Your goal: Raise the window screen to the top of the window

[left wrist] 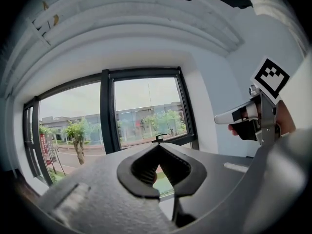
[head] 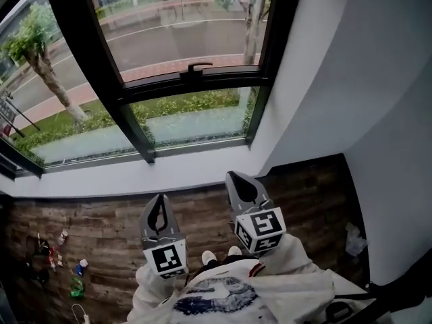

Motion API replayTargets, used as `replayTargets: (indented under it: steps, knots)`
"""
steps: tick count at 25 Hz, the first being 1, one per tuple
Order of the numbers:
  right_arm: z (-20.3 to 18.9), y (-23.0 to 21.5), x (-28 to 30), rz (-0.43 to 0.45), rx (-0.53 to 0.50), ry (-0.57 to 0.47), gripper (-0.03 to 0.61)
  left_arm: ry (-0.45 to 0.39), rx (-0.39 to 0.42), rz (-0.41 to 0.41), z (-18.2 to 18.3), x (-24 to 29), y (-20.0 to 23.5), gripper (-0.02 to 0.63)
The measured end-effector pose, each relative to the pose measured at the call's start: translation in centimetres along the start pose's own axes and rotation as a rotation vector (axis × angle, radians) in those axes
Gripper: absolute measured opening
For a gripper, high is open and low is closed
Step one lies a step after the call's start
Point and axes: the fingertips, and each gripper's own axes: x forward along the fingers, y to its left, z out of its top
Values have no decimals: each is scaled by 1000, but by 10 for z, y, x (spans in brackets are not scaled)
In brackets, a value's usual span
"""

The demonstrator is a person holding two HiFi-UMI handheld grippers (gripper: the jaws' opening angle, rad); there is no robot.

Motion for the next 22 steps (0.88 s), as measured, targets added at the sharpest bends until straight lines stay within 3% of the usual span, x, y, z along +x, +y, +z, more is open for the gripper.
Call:
replayTargets:
  steps: [11, 16, 22]
  knots:
    - [-14, -21, -36, 5, -24, 13, 5, -2, 34, -10, 7, -4, -49, 5]
    - [-15, -23, -41, -14, -83, 15, 3, -14, 51, -4, 13, -8, -50, 5]
    - [-13, -19, -43, -15, -85, 12, 3, -16, 55, -2, 15, -9, -47, 5]
